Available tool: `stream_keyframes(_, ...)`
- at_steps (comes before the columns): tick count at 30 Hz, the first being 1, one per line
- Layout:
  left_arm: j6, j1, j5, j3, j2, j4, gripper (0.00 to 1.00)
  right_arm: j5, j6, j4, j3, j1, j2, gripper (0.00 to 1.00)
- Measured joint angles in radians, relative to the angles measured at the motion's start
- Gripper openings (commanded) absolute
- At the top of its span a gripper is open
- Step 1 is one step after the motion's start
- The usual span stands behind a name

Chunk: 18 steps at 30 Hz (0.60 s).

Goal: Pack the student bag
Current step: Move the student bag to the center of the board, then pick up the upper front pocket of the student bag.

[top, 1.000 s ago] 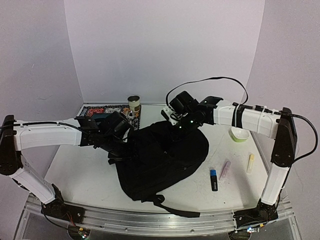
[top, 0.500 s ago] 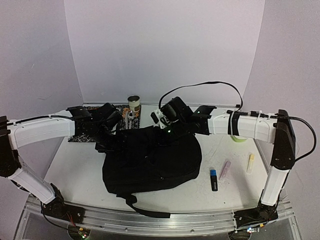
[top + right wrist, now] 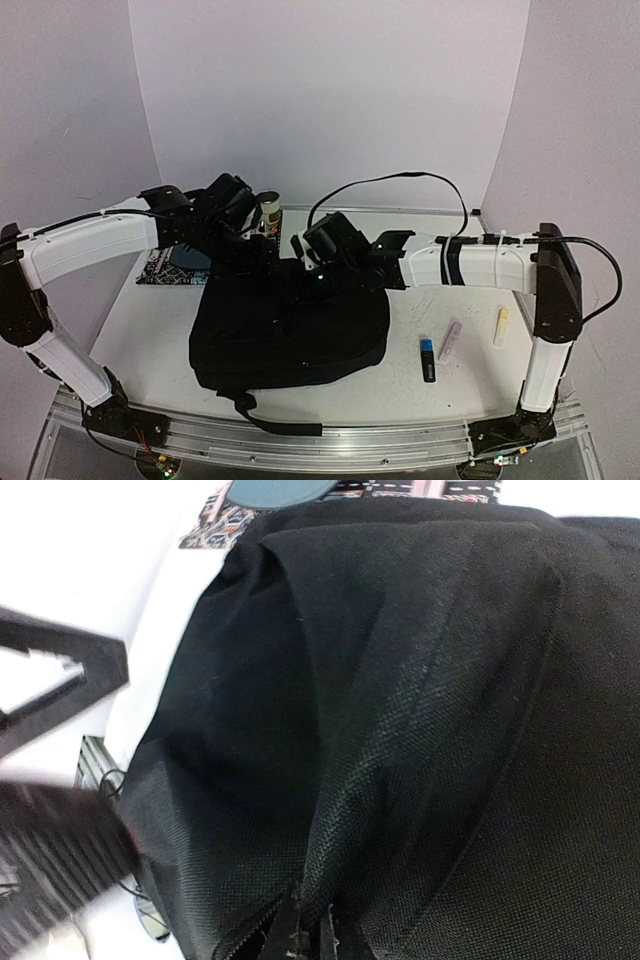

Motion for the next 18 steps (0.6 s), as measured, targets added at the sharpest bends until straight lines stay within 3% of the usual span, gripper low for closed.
stream_keyframes(11,-0.001,-0.068,-0.034,0.000,0.053,-0.029,0.78,-0.002,0.157,0.193,-0.175,-0.010,-0.047,0.00)
stream_keyframes(18,-0.001,-0.122,-0.082,0.002,0.081,-0.056,0.80,-0.024,0.208,0.228,-0.196,-0.020,-0.053,0.00)
